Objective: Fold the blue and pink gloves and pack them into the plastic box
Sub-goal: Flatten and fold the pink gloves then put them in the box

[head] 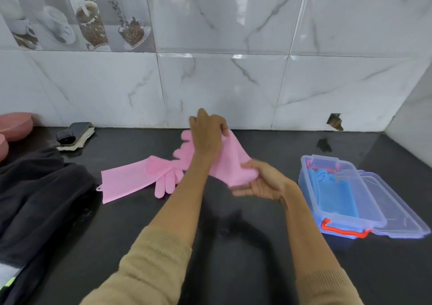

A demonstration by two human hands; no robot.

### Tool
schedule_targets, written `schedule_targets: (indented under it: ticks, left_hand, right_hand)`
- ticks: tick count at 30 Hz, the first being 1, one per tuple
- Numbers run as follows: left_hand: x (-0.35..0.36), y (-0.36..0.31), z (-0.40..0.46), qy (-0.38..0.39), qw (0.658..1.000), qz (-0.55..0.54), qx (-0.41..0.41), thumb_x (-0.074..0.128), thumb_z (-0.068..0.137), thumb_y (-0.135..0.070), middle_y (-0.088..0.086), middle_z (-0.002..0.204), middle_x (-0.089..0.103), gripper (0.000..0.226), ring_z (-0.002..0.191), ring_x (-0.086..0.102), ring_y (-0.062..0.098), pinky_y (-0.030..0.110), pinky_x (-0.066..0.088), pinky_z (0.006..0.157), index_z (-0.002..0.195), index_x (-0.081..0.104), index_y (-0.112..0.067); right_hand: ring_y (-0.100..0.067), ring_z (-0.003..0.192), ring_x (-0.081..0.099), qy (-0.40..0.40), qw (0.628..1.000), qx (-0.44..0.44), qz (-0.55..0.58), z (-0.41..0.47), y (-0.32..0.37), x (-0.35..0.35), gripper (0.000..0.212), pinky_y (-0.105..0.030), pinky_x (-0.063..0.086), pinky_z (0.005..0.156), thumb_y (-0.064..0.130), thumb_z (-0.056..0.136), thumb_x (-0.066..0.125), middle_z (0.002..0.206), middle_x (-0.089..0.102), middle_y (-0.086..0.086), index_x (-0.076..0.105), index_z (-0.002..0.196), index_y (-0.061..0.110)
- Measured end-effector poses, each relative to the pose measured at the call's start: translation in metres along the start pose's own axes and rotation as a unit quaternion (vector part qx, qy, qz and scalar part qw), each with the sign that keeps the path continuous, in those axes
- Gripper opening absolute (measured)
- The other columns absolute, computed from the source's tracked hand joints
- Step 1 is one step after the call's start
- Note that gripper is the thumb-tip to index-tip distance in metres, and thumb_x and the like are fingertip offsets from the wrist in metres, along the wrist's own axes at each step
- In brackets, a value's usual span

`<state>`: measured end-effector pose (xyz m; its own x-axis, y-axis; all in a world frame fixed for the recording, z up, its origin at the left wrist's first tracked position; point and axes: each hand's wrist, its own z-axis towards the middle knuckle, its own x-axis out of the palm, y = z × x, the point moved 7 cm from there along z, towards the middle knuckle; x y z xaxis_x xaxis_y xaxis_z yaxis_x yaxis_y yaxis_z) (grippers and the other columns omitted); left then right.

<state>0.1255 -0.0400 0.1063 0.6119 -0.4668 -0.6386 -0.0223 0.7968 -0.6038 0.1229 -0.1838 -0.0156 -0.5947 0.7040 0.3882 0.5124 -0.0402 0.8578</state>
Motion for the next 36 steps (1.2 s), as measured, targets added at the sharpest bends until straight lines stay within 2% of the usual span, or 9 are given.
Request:
schedule_targets:
  ticks: [2, 5, 7, 10, 13, 15, 19, 24, 36]
  left_hand:
    - [0.033, -0.017, -0.008, 0.063, 0.995, 0.054, 0.047, 0.054, 0.068, -0.011, -0.001, 0.084, 0.039, 0.016, 0.077, 0.044, 0.025, 0.024, 0.029, 0.064, 0.066, 0.07, -0.016]
    - [0.084, 0.001, -0.033, 0.213, 0.975, 0.066, 0.007, 0.06, 0.056, -0.012, 0.002, 0.101, 0.044, 0.027, 0.089, 0.045, 0.029, 0.036, 0.041, 0.073, 0.082, 0.058, -0.018]
    - [0.11, 0.018, -0.062, 0.308, 0.947, 0.07, 0.052, 0.049, 0.074, 0.002, 0.007, 0.111, 0.055, 0.025, 0.098, 0.054, 0.031, 0.038, 0.042, 0.08, 0.086, 0.065, -0.013]
    - [0.107, 0.058, -0.081, 0.245, 0.968, 0.047, -0.023, 0.038, 0.082, 0.003, 0.004, 0.1, 0.058, 0.026, 0.089, 0.057, 0.026, 0.03, 0.039, 0.07, 0.086, 0.059, -0.012]
    - [0.098, 0.091, -0.093, 0.211, 0.964, 0.06, -0.152, 0.051, 0.088, -0.014, 0.008, 0.094, 0.061, 0.011, 0.084, 0.059, 0.028, 0.032, 0.045, 0.068, 0.092, 0.057, -0.007]
    - [0.1, 0.102, -0.099, 0.252, 0.942, 0.041, -0.218, 0.058, 0.087, -0.026, 0.011, 0.087, 0.066, 0.024, 0.077, 0.063, 0.027, 0.034, 0.055, 0.072, 0.091, 0.06, -0.003]
    - [0.105, 0.106, -0.104, 0.284, 0.917, -0.045, -0.276, 0.062, 0.087, -0.023, 0.011, 0.077, 0.072, 0.025, 0.064, 0.068, 0.022, 0.034, 0.061, 0.066, 0.09, 0.068, 0.001]
    - [0.104, 0.108, -0.105, 0.302, 0.907, -0.063, -0.287, 0.062, 0.087, -0.018, 0.008, 0.082, 0.072, 0.017, 0.066, 0.068, 0.018, 0.029, 0.059, 0.06, 0.085, 0.068, -0.003]
    - [0.051, 0.161, -0.103, 0.26, 0.903, -0.031, -0.341, 0.062, 0.082, -0.014, 0.011, 0.086, 0.074, 0.019, 0.083, 0.073, 0.025, 0.034, 0.06, 0.074, 0.094, 0.068, 0.0]
  right_hand:
    - [-0.028, 0.088, 0.071, 0.026, 0.984, 0.123, -0.125, -0.014, -0.037, -0.009, 0.026, -0.035, 0.06, 0.07, 0.016, 0.086, 0.061, 0.101, 0.072, -0.013, 0.061, 0.11, 0.007]
    - [-0.017, 0.087, 0.067, 0.03, 0.872, 0.318, -0.372, -0.037, -0.074, -0.034, 0.006, -0.021, 0.058, 0.067, 0.015, 0.09, 0.062, 0.094, 0.07, -0.003, 0.065, 0.094, 0.015]
    - [-0.012, 0.081, 0.065, -0.012, 0.815, 0.401, -0.418, -0.05, -0.073, -0.053, 0.007, -0.019, 0.055, 0.065, 0.022, 0.088, 0.065, 0.087, 0.069, 0.0, 0.066, 0.088, 0.015]
    - [-0.01, 0.068, 0.066, -0.098, 0.786, 0.426, -0.437, -0.06, -0.05, -0.068, 0.018, -0.021, 0.053, 0.06, 0.03, 0.081, 0.073, 0.072, 0.073, 0.001, 0.07, 0.082, 0.013]
    - [-0.013, 0.063, 0.061, -0.226, 0.806, 0.317, -0.446, -0.04, -0.022, -0.081, 0.026, -0.025, 0.052, 0.058, 0.033, 0.082, 0.071, 0.074, 0.068, -0.003, 0.066, 0.08, 0.008]
    - [-0.013, 0.059, 0.055, -0.32, 0.808, 0.19, -0.457, -0.017, -0.004, -0.089, 0.027, -0.023, 0.05, 0.059, 0.032, 0.087, 0.065, 0.074, 0.06, -0.005, 0.059, 0.085, 0.005]
    - [-0.02, 0.074, 0.056, -0.412, 0.782, 0.072, -0.463, 0.008, -0.002, -0.094, 0.02, -0.03, 0.051, 0.081, 0.026, 0.092, 0.057, 0.087, 0.056, -0.01, 0.05, 0.09, 0.008]
    - [-0.022, 0.074, 0.059, -0.439, 0.783, 0.042, -0.438, 0.014, -0.015, -0.1, 0.013, -0.03, 0.053, 0.078, 0.018, 0.088, 0.063, 0.091, 0.06, -0.013, 0.056, 0.09, 0.006]
    - [-0.017, 0.071, 0.068, -0.333, 0.882, 0.106, -0.316, 0.043, -0.045, -0.055, 0.025, -0.026, 0.057, 0.056, 0.01, 0.078, 0.075, 0.094, 0.071, -0.012, 0.067, 0.099, -0.001]
